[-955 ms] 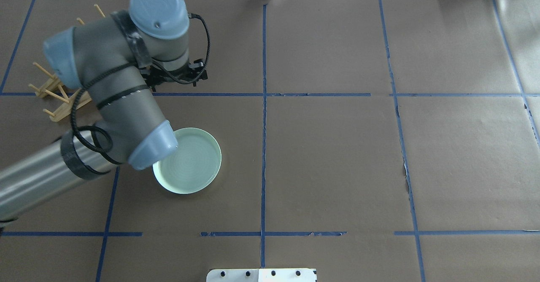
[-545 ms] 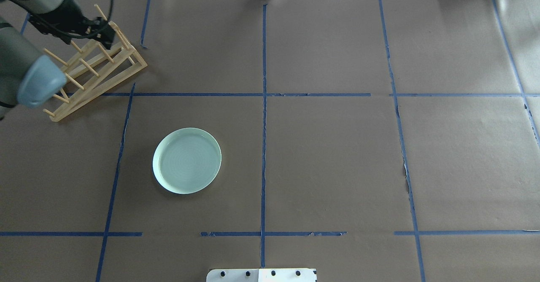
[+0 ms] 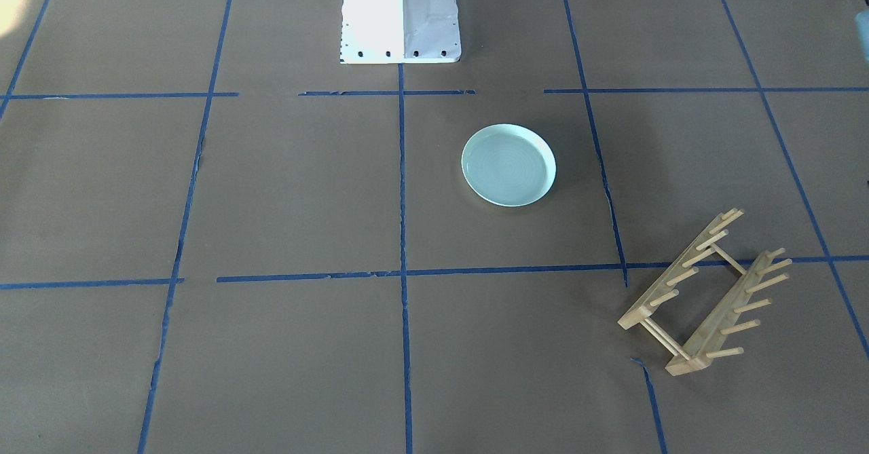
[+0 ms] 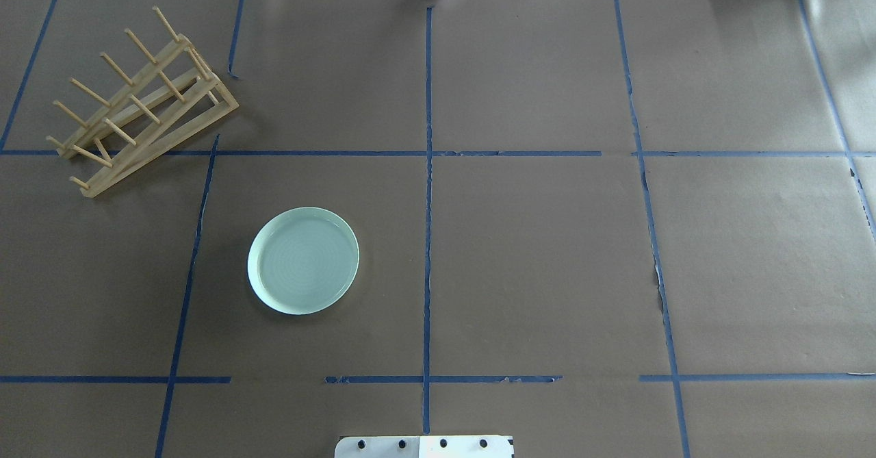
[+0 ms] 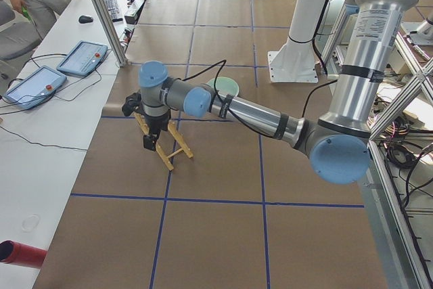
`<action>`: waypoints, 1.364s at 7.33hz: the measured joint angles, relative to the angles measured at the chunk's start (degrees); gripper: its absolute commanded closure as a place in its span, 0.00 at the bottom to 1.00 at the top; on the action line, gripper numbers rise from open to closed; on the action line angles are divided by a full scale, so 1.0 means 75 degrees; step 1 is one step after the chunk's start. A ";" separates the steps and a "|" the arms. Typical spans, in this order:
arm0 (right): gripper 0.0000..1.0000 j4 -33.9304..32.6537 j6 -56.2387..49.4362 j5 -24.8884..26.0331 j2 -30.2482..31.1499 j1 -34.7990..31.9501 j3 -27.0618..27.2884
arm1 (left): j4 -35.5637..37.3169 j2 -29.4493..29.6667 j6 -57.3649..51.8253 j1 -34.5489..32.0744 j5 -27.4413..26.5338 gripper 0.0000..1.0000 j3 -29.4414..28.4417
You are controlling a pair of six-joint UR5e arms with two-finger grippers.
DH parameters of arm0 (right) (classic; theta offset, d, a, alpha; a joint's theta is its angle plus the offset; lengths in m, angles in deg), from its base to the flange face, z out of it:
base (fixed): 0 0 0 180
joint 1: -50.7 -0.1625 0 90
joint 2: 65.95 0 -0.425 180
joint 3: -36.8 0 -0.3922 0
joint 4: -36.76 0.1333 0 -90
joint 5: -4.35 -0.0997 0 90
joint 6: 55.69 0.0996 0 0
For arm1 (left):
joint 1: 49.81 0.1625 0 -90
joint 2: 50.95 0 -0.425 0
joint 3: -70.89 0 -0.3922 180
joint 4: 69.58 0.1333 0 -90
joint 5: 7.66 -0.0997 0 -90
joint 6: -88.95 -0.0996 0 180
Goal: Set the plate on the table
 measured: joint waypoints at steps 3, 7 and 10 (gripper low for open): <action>0.00 0.0000 0.0000 0.0000 0.0000 0.0000 0.0000 | 0.0089 -0.0683 -0.0199 -0.0393 0.0108 0.00 -0.0078; 0.00 0.0000 0.0000 0.0000 0.0000 0.0000 0.0000 | 0.0266 -0.0747 -0.0166 -0.0535 0.0035 0.00 -0.0185; 0.00 0.0000 0.0000 0.0000 0.0000 0.0000 0.0000 | 0.0268 -0.0745 -0.0172 -0.0536 0.0036 0.00 -0.0085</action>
